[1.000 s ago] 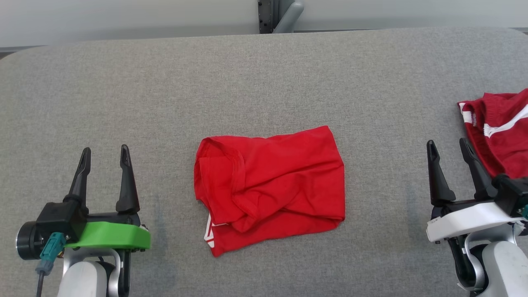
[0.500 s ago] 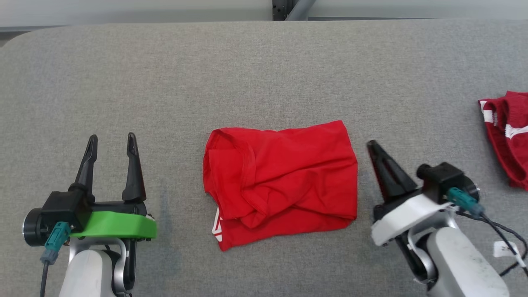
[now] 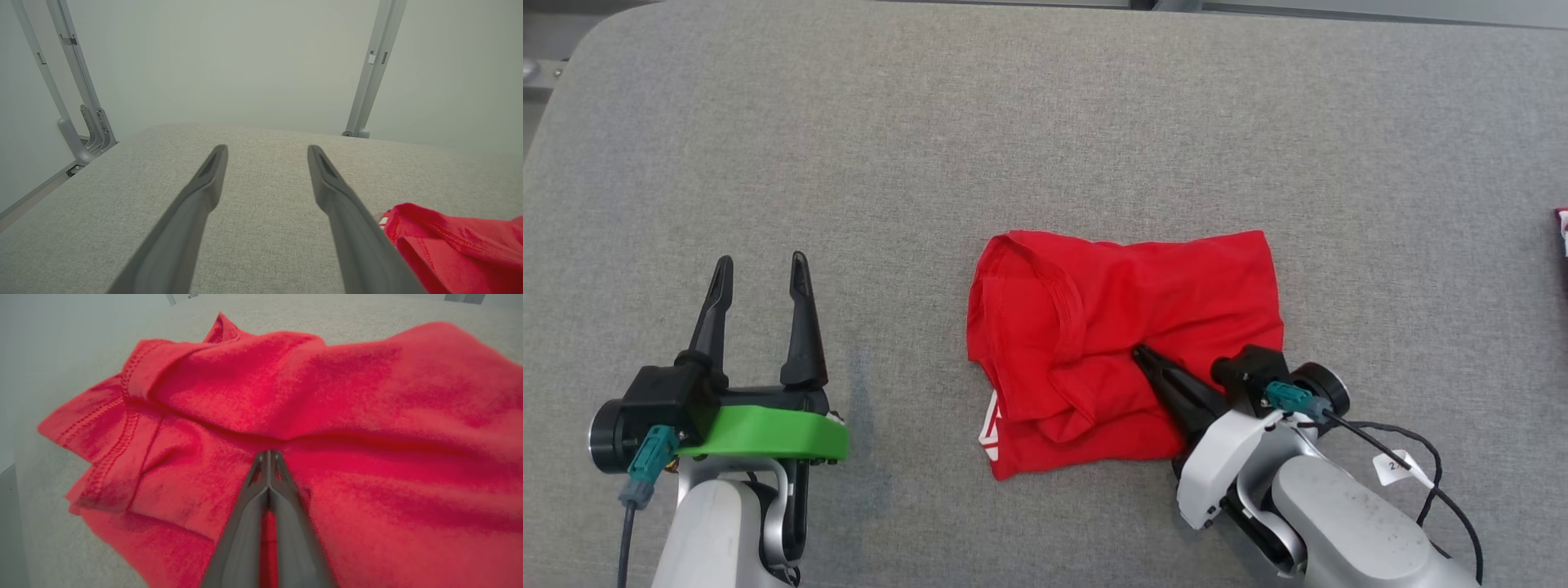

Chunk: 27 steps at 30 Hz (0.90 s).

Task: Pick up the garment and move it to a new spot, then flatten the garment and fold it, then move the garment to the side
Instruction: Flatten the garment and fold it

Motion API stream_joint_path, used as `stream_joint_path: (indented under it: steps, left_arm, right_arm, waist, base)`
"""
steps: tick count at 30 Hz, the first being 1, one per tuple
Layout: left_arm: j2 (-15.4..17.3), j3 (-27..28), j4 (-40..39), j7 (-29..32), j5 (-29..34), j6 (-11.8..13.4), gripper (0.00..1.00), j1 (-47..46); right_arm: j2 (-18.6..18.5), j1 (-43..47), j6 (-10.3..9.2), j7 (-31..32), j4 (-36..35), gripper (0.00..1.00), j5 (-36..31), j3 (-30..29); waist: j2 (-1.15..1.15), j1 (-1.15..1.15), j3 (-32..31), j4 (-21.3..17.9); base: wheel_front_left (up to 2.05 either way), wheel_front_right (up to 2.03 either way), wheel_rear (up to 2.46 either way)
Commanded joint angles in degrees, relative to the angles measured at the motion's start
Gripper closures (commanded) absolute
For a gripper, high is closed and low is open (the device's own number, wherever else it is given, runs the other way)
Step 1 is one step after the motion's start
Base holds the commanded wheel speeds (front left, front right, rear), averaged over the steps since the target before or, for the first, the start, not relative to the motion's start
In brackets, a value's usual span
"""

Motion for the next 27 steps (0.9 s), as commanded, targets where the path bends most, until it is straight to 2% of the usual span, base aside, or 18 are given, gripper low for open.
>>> stream_joint_path:
  steps: [1,10,17,27]
  left_arm:
    - [0.0,0.0,0.1,-0.3,-0.3,-0.3,0.00,-0.6]
    - [0.1,0.6,0.2,-0.4,0.1,-0.2,0.00,-1.1]
    - [-0.1,0.5,-0.1,-0.5,0.3,-0.6,0.00,-1.6]
    - [-0.8,0.2,0.4,-0.5,0.3,-0.9,0.00,-2.1]
  right_arm:
    - [0.0,-0.6,-0.03,-0.5,1.0,1.00,1.1,1.3]
    - [0.9,-1.6,0.00,-2.6,1.6,1.00,5.3,10.8]
    - [3.8,-6.3,0.00,-3.4,1.5,1.00,6.1,13.1]
    - [7.9,-13.7,-0.01,-0.8,9.3,1.00,8.0,17.6]
  waist:
    - [0.00,0.00,0.5,0.5]
    - [0.00,0.00,1.1,-0.3]
    - [0.00,0.00,1.4,-0.6]
    - [0.00,0.00,1.9,1.3]
  base:
    - [0.00,0.00,0.00]
    - [0.00,0.00,0.00]
    - [0.00,0.00,0.00]
    - [0.00,0.00,0.00]
